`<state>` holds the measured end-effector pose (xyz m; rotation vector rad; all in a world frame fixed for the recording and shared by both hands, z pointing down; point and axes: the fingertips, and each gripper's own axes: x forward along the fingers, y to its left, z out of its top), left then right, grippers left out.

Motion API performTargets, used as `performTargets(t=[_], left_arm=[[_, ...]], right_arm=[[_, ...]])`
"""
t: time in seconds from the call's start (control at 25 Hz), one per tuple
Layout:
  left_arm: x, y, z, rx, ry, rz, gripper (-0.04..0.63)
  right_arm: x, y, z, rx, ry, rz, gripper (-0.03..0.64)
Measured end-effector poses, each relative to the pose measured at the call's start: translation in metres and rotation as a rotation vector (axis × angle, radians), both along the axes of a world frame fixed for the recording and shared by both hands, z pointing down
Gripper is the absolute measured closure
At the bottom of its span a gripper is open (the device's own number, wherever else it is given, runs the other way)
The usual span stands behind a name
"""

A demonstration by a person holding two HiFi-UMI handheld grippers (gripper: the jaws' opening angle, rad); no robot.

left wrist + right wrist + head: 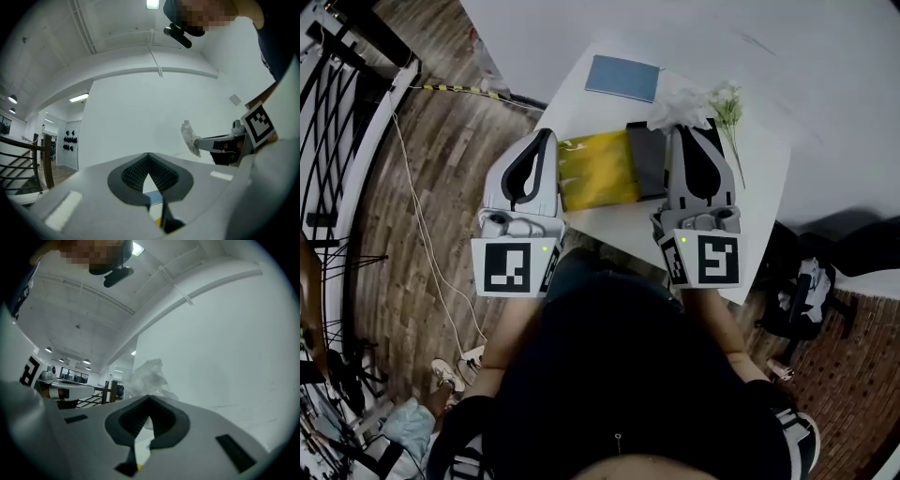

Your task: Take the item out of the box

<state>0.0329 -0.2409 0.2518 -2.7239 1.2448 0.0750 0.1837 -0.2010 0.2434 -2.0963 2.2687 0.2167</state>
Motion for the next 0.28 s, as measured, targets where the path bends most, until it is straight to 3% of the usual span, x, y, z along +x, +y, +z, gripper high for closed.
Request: performTargets(t=[0.28], left_arm=[[-0.0072, 0.0051, -0.0012, 0.006, 0.002, -0.015, 0.586]], right_arm=[[-0.0056, 0.0031, 0.0039, -0.007, 0.001, -0.012, 0.606]])
